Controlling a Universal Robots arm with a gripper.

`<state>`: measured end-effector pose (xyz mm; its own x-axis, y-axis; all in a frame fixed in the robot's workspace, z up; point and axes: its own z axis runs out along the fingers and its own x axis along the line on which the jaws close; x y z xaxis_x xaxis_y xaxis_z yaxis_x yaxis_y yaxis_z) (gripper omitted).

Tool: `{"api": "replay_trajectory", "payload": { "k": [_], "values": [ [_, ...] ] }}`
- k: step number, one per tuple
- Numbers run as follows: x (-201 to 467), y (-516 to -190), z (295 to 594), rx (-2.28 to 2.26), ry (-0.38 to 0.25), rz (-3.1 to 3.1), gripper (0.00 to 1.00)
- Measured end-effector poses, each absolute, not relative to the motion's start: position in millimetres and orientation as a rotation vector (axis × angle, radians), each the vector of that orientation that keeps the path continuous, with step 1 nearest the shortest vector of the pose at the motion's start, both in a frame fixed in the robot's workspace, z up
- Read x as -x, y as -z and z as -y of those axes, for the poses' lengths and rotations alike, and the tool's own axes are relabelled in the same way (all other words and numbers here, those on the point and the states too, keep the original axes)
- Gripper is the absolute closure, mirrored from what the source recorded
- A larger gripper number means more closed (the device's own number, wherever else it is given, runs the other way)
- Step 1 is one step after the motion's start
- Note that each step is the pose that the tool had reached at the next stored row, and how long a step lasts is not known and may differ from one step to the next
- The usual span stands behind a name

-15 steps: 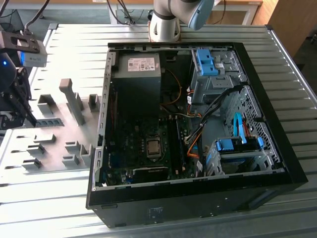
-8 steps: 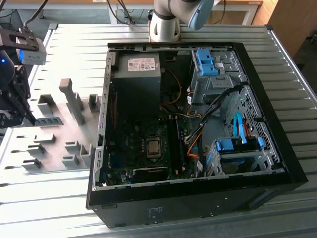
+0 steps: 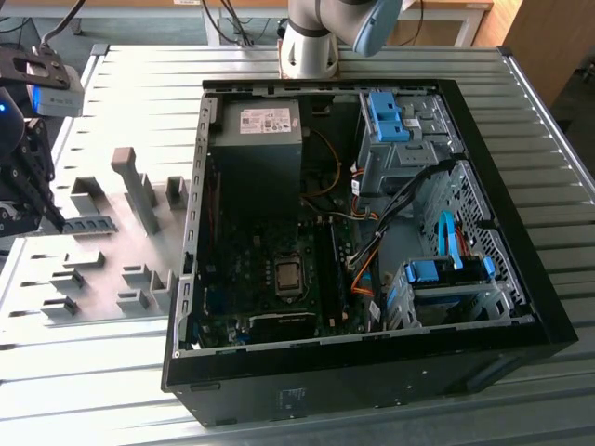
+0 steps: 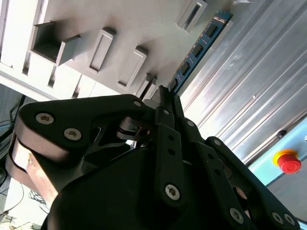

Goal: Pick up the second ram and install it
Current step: 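Pick up the second ram and move it above second insertion slot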

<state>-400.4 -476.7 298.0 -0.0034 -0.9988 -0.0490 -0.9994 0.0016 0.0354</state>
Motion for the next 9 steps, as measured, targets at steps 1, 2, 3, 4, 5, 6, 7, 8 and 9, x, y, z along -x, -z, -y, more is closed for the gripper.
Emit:
{"api": "replay_trajectory", "payload": {
  "k": [1, 2, 3, 4, 5, 6, 7, 8, 9],
  "values": [
    [400.4, -298.6, 476.7, 2.211, -0.094, -2.216, 0.86],
    [400.4, -299.3, 476.7, 2.211, -0.093, -2.216, 0.86],
    [400.4, -300.0, 476.7, 2.211, -0.094, -2.216, 0.86],
    [400.4, -300.8, 476.7, 2.211, -0.094, -2.216, 0.86],
    [400.4, -301.5, 476.7, 2.211, -0.094, -2.216, 0.86],
    [400.4, -302.3, 476.7, 2.211, -0.094, -2.216, 0.86],
    [400.4, -303.0, 476.7, 2.211, -0.094, -2.216, 0.86],
    [400.4, -303.6, 476.7, 2.211, -0.093, -2.216, 0.86],
    [400.4, -304.4, 476.7, 2.211, -0.094, -2.216, 0.86]
  ]
}}
